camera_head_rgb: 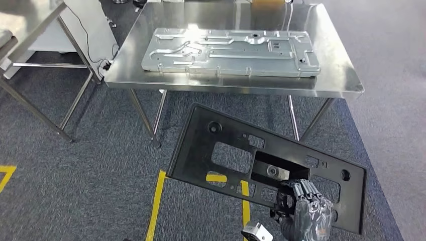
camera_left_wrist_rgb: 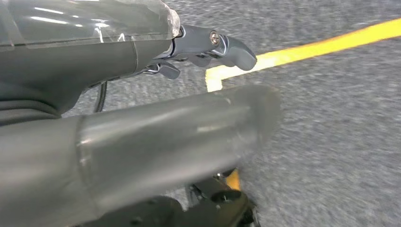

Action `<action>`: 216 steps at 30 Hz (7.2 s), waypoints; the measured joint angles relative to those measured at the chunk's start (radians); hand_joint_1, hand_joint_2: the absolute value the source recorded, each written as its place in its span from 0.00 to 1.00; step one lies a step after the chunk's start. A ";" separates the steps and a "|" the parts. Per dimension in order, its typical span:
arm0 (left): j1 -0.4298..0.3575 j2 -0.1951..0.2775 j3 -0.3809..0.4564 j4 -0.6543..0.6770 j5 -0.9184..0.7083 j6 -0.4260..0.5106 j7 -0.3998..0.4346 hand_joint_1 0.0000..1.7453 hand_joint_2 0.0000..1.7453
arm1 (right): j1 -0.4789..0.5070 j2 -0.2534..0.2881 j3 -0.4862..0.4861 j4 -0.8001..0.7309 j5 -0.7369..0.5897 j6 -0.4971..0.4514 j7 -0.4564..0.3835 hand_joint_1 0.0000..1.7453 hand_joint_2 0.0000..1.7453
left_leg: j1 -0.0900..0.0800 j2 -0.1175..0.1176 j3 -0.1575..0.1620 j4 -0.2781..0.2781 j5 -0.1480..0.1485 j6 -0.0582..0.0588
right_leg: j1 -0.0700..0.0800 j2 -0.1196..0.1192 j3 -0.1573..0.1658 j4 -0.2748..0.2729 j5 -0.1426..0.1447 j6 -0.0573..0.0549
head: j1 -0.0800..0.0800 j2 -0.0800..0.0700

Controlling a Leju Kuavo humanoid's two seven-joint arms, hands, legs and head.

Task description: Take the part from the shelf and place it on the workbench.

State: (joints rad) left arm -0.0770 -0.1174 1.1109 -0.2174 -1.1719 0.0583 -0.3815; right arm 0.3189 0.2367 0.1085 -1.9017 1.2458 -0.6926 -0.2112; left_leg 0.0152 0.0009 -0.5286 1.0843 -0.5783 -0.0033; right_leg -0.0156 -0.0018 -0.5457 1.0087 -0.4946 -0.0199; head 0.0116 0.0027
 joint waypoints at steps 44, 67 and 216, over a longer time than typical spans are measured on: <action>-0.033 0.018 -0.052 0.000 -0.084 -0.048 0.079 0.00 0.00 | -0.601 -0.168 0.302 0.466 -0.306 0.359 0.303 1.00 1.00 | -0.024 0.009 -0.112 -0.057 0.167 0.048 | 0.031 -0.041 0.058 0.014 -0.072 0.010 | -0.001 0.000; -0.034 0.019 -0.060 0.000 -0.084 -0.066 0.082 0.00 0.00 | -0.796 -0.237 0.331 0.467 -0.027 0.391 0.509 1.00 1.00 | 0.001 -0.006 -0.195 0.160 0.083 -0.008 | 0.001 -0.006 -0.003 0.015 -0.007 -0.003 | -0.001 0.000; -0.013 0.016 0.004 0.002 0.003 -0.085 0.076 0.00 0.00 | -0.346 -0.269 0.427 0.220 0.294 0.137 0.483 0.00 0.00 | -0.001 0.000 -0.160 0.092 0.024 -0.008 | 0.009 -0.010 0.005 -0.024 0.029 -0.017 | 0.000 0.000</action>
State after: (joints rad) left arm -0.0899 -0.1009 1.1151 -0.2152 -1.1692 -0.0266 -0.3057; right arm -0.0266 -0.0326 0.5353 -1.6814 1.5394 -0.5552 0.2716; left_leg 0.0143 0.0014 -0.6890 1.1765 -0.5540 -0.0114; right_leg -0.0061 -0.0117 -0.5407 0.9847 -0.4660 -0.0370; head 0.0117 0.0027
